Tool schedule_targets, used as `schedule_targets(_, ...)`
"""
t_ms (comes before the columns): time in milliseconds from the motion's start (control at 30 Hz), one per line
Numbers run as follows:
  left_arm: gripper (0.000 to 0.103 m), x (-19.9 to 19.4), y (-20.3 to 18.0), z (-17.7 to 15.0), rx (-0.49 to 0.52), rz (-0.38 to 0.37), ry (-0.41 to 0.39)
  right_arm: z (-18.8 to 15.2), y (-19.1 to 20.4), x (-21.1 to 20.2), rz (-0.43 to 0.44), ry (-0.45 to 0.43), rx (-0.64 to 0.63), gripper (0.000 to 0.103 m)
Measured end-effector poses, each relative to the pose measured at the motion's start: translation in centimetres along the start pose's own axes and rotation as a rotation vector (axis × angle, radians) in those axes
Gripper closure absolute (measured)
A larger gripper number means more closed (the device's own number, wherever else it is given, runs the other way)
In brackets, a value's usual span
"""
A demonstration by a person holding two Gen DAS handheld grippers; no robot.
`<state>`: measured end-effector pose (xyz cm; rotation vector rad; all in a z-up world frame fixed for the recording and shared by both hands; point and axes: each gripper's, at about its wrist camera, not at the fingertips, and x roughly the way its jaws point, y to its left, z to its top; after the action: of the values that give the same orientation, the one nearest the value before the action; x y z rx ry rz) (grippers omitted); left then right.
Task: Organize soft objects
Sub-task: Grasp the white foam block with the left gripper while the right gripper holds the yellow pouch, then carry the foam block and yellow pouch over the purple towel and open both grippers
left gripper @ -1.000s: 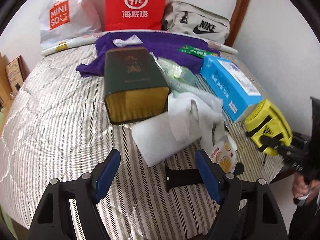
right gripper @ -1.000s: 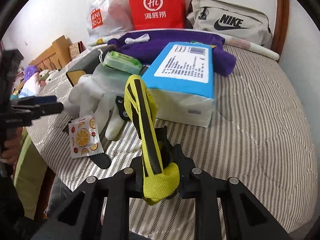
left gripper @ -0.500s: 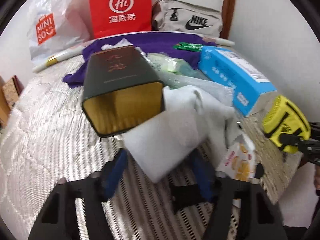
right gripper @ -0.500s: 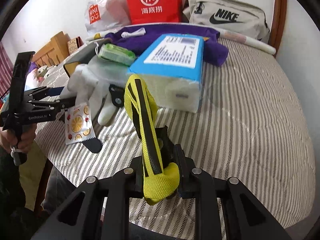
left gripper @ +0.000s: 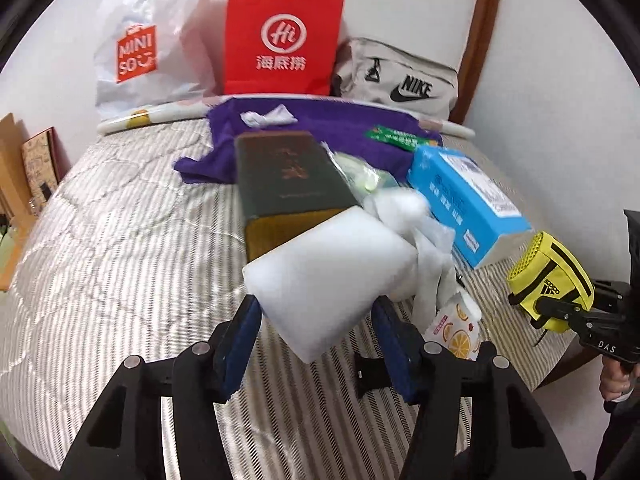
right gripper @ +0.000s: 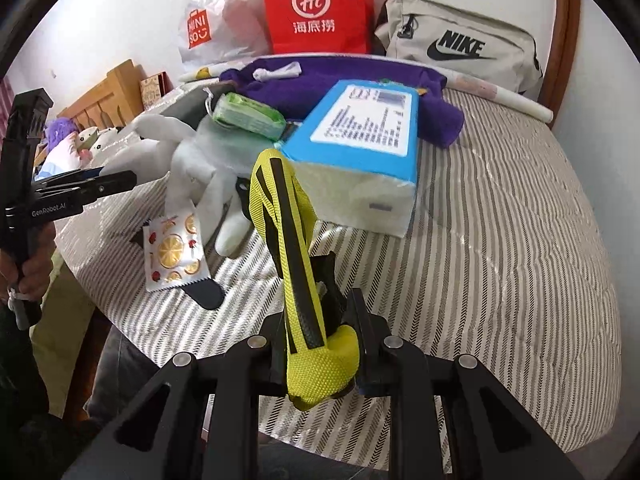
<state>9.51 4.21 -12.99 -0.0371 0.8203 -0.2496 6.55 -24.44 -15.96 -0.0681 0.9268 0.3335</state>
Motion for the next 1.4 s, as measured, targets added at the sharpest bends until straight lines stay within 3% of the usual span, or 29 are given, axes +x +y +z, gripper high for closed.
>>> schedule_targets(367, 0.048, -4.1, -0.1, 2.1, 0.002, -0.001, -0.072, 2.2, -0.2, -3.5, 0.004, -0.079, 0.006, 0.081)
schedule_targets(667, 0.048, -5.2, -0.2, 5.3, 0.006, -0.002, -0.093, 7.0, -0.3, -5.1, -0.005, -0.144, -0.067, 0.081)
schedule_targets(933, 0.048, -4.1, 0.1, 8.3, -0.026, 0.010, -0.037, 13.0, -1.1, -4.8, -0.072, -0.171, -0.129, 0.081)
schedule_targets(1167, 0.047, -2.8, -0.4, 11.0, -0.003, 0.007, -0.024, 17.1, -2.2, -3.8, -0.060, -0.168, -0.081, 0.081)
schedule_targets(1400, 0.047, 1.4, -0.3, 12.8, -0.013, 0.011, -0.021, 19.1, -2.5, -0.9, -0.012, -0.210, -0.026, 0.081)
